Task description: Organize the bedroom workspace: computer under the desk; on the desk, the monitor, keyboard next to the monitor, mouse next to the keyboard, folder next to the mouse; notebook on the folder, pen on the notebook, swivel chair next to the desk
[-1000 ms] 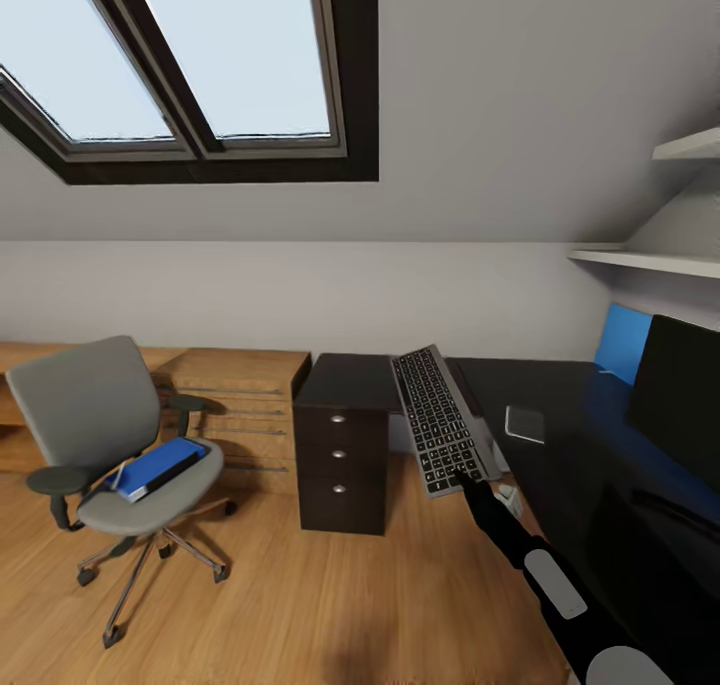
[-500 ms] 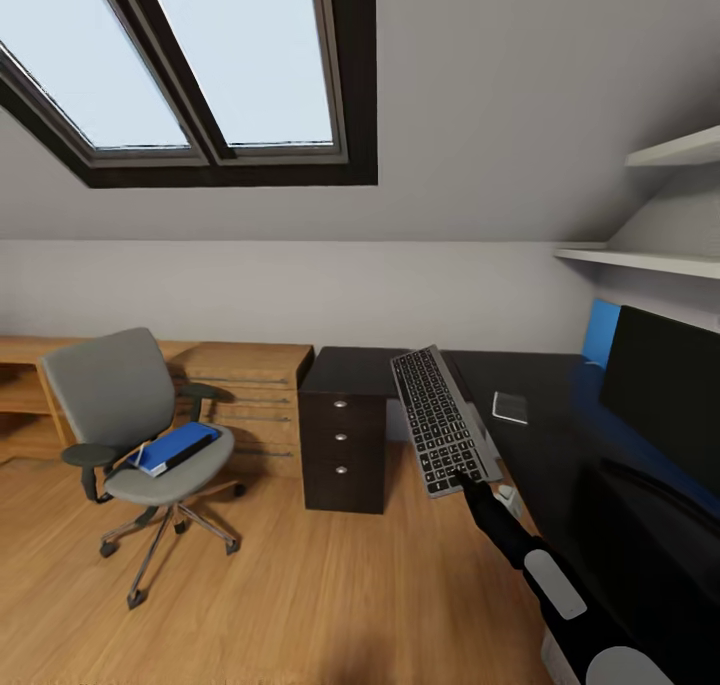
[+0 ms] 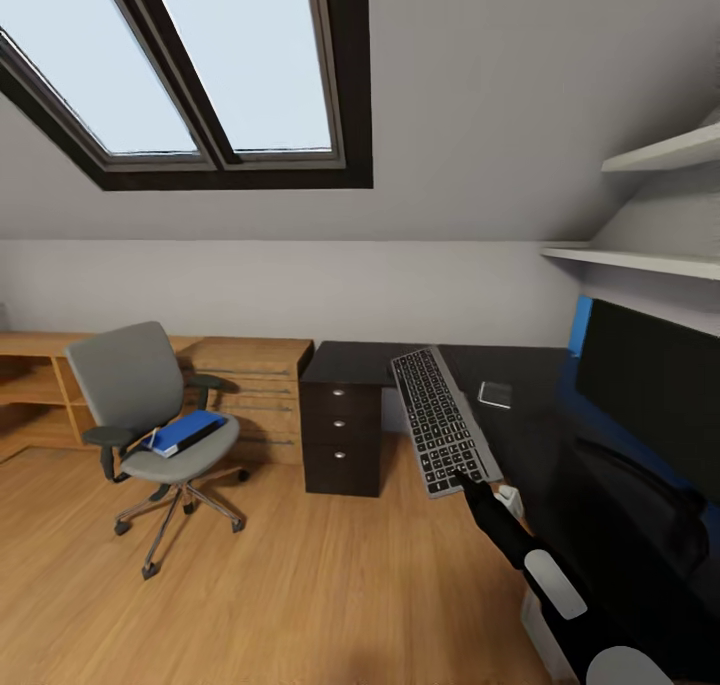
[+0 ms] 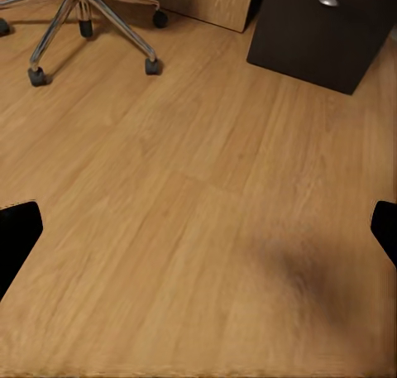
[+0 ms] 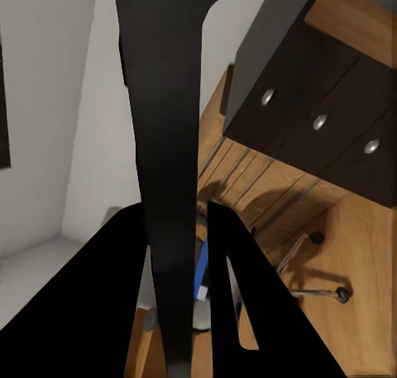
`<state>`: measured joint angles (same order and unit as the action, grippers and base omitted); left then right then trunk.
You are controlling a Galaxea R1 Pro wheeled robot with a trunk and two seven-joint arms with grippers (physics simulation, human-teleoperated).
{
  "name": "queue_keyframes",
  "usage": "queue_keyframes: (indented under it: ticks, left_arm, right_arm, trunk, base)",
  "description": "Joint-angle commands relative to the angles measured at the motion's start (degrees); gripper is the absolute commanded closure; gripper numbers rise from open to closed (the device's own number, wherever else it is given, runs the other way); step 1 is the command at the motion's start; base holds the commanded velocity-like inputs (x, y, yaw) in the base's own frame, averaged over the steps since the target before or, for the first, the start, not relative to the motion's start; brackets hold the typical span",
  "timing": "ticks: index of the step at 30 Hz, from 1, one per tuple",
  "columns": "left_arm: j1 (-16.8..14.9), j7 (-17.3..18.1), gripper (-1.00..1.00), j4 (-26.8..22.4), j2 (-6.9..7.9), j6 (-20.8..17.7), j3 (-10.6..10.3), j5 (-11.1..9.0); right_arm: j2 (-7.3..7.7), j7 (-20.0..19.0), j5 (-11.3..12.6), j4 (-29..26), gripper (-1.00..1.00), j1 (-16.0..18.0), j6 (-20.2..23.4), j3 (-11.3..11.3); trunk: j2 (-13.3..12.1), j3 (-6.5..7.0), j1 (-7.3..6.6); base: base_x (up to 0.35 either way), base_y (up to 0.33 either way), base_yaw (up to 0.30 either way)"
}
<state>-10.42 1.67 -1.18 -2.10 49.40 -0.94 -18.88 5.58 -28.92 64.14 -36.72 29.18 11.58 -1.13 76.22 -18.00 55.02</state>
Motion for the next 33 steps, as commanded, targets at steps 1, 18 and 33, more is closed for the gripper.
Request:
queue_keyframes:
  ticks: [1, 18, 33]
  left_arm:
    - [-0.04, 0.18, -1.0, 0.04, -0.01, 0.17, -0.12, -0.37]
    - [-0.04, 0.18, -1.0, 0.04, -0.01, 0.26, -0.11, -0.37]
    - [-0.04, 0.18, -1.0, 0.04, -0.01, 0.17, -0.11, -0.37]
  right_arm:
    - [0.08, -0.08, 0.74, -0.02, 1.0, 0.06, 0.36, -0.1]
    - [0.13, -0.08, 0.81, 0.75, 1.0, 0.05, 0.36, -0.05]
    - [1.85, 5.51, 0.98, -0.47, 1.0, 0.08, 0.09, 0.41]
  trunk:
    - [0.04, -0.07, -0.03]
    - [0.04, -0.07, -0.03]
    - [0.04, -0.07, -0.03]
  base:
    - [-0.228, -0.153, 0.0]
    - [-0.287, -0.063, 0.0]
    - [-0.033, 0.0, 0.0]
